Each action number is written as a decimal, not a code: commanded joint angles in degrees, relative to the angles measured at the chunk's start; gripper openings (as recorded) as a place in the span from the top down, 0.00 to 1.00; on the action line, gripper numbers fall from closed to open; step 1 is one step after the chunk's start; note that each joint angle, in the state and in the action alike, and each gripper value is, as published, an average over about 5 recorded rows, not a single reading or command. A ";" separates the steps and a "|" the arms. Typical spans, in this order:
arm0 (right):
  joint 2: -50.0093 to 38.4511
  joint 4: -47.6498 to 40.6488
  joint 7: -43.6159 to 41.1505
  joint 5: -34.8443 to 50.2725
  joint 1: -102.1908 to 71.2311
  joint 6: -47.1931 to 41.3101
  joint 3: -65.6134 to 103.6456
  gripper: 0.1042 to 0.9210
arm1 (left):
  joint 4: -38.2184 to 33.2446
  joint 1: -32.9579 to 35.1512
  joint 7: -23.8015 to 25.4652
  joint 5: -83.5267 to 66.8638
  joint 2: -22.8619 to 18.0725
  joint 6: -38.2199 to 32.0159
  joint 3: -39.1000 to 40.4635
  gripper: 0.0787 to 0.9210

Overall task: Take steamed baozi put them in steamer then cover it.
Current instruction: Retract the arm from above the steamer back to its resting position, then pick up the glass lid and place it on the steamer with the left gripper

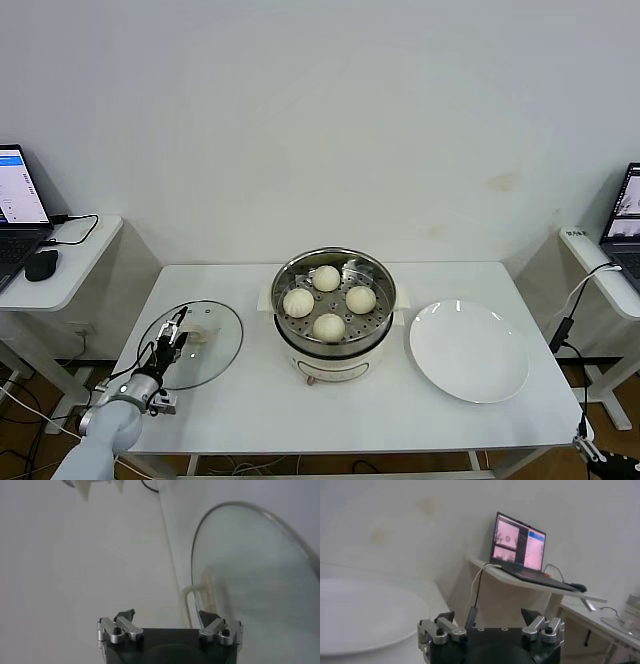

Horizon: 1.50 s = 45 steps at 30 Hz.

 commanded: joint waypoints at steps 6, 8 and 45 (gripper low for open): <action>0.32 -1.70 -0.04 -1.17 0.15 0.44 0.54 0.12 | 6.76 -7.94 0.99 0.02 -0.95 -0.49 2.38 0.12; 0.32 -1.73 -0.10 -1.32 0.15 0.46 0.60 0.12 | 7.18 -8.13 1.05 -0.31 -1.15 -0.59 2.54 0.12; -0.39 0.23 -0.93 -4.74 -1.37 2.41 -4.05 0.12 | -25.88 9.46 9.08 -19.28 7.09 16.26 -4.73 0.92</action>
